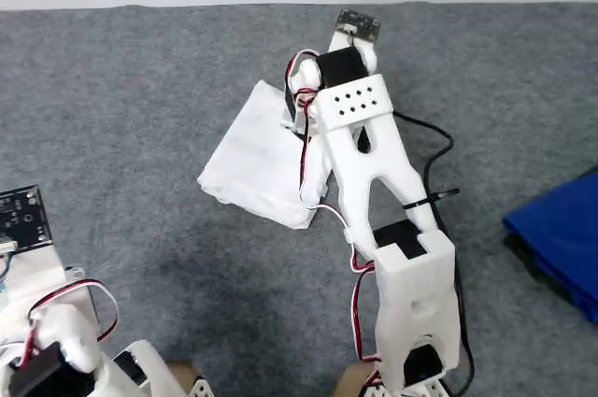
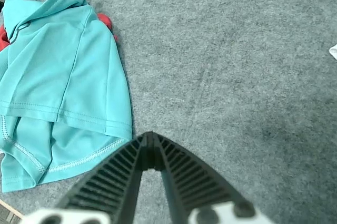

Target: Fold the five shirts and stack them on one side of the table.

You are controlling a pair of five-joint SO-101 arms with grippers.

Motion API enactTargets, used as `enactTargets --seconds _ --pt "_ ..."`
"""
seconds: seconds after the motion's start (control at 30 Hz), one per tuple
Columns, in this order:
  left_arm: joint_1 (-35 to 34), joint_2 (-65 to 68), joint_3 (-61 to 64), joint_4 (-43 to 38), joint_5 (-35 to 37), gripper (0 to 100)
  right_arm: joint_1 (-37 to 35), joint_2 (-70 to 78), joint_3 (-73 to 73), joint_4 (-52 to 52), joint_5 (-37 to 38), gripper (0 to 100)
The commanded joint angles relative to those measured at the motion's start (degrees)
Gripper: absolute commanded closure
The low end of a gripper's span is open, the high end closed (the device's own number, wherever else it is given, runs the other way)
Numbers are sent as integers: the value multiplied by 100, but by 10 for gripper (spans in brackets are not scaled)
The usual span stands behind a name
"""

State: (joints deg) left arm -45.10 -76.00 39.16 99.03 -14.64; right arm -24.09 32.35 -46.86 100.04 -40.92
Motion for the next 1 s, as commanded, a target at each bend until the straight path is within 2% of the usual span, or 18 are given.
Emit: enactTargets --seconds 0.0,0.17,0.73,0.97 --pt "26 -18 -31 -114 -35 998 -189 119 9 -233 -229 612" --pt "26 -18 -31 -105 -35 998 -382 611 9 -708 -360 612" --pt "26 -18 -31 -97 -35 998 -391 1560 9 -1859 -404 616" --pt "26 -18 -31 -97 -35 998 -391 1807 9 -2105 -316 713"
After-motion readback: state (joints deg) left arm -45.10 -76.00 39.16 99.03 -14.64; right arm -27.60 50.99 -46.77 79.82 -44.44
